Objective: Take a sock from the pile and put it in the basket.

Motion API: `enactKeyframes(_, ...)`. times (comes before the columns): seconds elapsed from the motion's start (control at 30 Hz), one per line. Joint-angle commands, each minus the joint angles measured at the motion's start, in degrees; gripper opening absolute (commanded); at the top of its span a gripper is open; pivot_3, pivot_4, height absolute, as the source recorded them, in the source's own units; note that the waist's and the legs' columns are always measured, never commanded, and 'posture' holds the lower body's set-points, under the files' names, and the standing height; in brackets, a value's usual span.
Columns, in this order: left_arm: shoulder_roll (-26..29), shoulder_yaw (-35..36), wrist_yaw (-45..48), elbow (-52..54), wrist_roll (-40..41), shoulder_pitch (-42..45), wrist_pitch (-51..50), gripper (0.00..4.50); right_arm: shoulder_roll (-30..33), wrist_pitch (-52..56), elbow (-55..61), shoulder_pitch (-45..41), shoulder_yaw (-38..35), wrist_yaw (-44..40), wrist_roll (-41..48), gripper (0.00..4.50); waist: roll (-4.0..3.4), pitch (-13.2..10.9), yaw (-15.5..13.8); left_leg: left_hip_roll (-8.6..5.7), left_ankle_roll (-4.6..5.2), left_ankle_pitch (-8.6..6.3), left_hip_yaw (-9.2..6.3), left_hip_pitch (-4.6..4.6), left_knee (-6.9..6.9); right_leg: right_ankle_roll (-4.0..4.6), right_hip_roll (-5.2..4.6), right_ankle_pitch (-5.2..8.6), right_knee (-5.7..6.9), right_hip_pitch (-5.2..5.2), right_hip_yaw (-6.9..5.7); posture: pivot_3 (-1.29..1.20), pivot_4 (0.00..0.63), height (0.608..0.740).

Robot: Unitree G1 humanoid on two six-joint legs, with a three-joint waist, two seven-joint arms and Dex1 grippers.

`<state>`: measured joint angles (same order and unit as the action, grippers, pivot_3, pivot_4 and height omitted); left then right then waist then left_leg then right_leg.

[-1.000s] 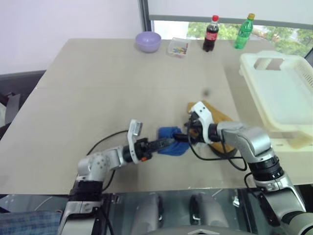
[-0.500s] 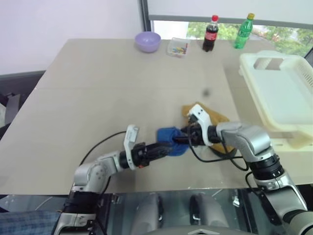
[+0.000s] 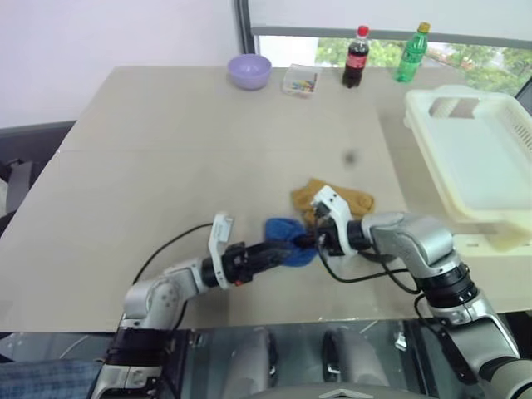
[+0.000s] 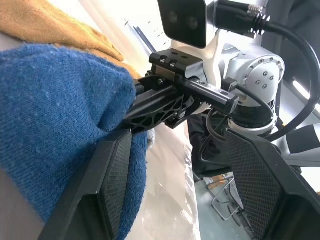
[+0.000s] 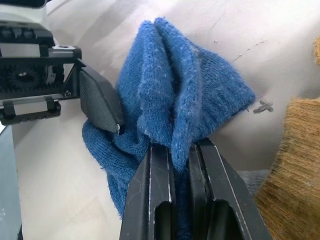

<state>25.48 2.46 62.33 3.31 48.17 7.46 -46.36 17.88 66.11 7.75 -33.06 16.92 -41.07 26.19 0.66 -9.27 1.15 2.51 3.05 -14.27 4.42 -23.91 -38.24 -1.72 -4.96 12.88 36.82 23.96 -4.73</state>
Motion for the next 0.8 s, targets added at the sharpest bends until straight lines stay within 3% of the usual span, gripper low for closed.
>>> enactKeyframes(0.03, 1.4, 2.9, 0.0, 3.0, 1.6, -2.3, 0.3, 3.18, -1.7, 2.0, 1.7, -0.5, -0.2, 1.3, 1.5, 0.06, -0.01, 0.0, 0.0, 0.03, 0.0, 0.0, 0.0, 0.0, 0.0, 0.0, -0.01, 0.0, 0.0, 0.01, 0.0, 0.0, 0.15, 0.733)
enactKeyframes(0.33, 8.1, 4.1, 1.4, 12.6, -6.3, -9.6, 12.0, 3.18, -6.3, 5.6, 2.4, -0.2, -3.6, 5.3, 3.5, 0.06, -0.12, -0.1, -0.4, 0.05, -0.03, -0.01, 0.01, -0.31, 0.04, 0.11, -0.13, 0.03, -0.03, 0.31, -0.03, 0.0, 0.15, 0.733)
enactKeyframes(0.53, 8.6, 5.8, -1.3, 11.9, -12.4, -11.7, 21.3, 3.18, -6.1, 4.7, 1.5, -1.5, -4.8, 6.3, 3.6, 0.06, -0.13, -0.1, -0.4, -0.09, -0.04, 0.02, 0.02, -0.87, -0.02, 0.08, -0.17, -0.12, -0.02, 0.81, -0.04, 0.0, 0.15, 0.733)
enactKeyframes(0.8, 7.3, 7.8, -2.8, 11.3, -10.5, -11.8, 22.0, 3.18, -9.3, 4.7, -1.3, -4.7, -8.9, 8.9, 5.0, 0.06, -0.14, -0.1, -0.4, -0.09, -0.01, 0.02, 0.02, -0.86, -0.03, 0.01, 0.07, -0.14, 0.01, 0.79, -0.09, 0.0, 0.15, 0.733)
